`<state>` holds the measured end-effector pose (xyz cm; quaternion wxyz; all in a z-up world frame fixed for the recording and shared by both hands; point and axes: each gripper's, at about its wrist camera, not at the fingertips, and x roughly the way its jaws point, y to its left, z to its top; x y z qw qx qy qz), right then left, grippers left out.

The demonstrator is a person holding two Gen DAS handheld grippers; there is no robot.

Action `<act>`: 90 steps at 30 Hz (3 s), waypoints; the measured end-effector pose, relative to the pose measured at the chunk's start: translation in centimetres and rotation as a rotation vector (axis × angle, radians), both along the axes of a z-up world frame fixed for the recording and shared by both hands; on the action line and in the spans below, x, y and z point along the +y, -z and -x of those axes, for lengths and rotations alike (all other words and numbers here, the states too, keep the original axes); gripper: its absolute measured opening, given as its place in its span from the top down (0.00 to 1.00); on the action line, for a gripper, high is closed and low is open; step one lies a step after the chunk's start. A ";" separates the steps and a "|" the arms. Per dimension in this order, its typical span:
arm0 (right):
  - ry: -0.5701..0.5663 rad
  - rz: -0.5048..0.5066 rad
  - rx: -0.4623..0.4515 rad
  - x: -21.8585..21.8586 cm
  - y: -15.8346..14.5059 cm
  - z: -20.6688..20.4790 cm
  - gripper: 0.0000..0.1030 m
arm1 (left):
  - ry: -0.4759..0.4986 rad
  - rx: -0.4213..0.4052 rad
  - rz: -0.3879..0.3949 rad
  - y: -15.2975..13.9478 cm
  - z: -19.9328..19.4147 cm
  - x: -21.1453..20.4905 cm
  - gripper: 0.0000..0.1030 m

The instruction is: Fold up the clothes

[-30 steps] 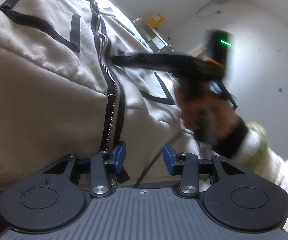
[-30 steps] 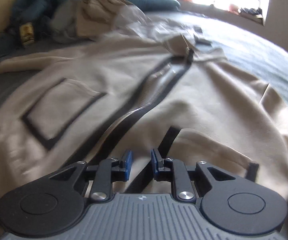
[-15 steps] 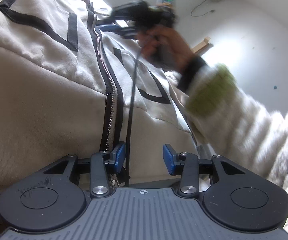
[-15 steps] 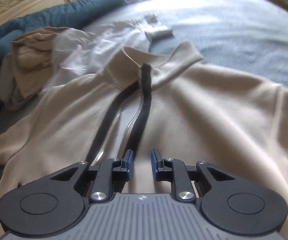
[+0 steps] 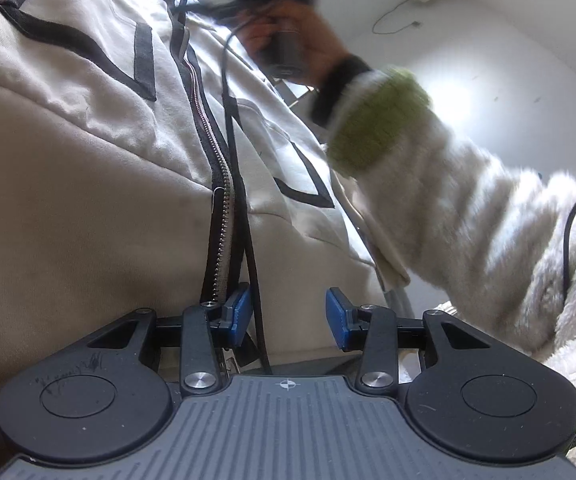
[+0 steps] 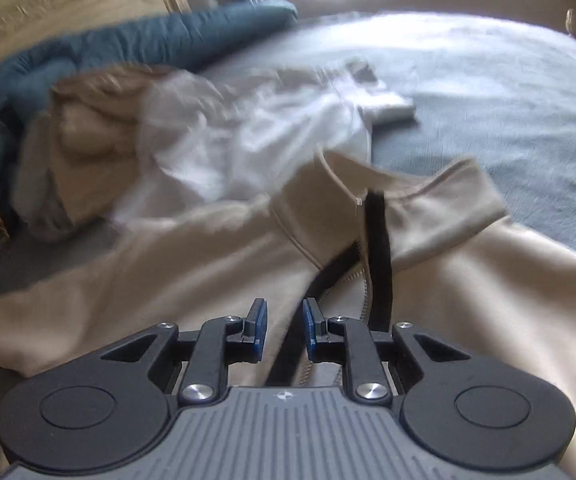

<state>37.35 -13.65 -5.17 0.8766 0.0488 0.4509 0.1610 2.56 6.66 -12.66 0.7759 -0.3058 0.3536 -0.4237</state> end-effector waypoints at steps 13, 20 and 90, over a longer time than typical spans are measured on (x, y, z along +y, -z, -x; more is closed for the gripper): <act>0.119 -0.237 -0.186 -15.8 -12.6 13.5 0.74 | -0.004 0.048 -0.013 -0.4 -1.2 -1.6 0.60; 0.246 -0.136 -0.295 -26.0 -15.1 29.7 0.65 | -0.024 0.105 -0.045 -1.2 -1.9 -2.5 0.60; 0.527 0.181 -0.124 -46.3 -20.4 18.1 0.67 | 0.096 -0.016 -0.288 -6.0 -6.6 -15.9 0.59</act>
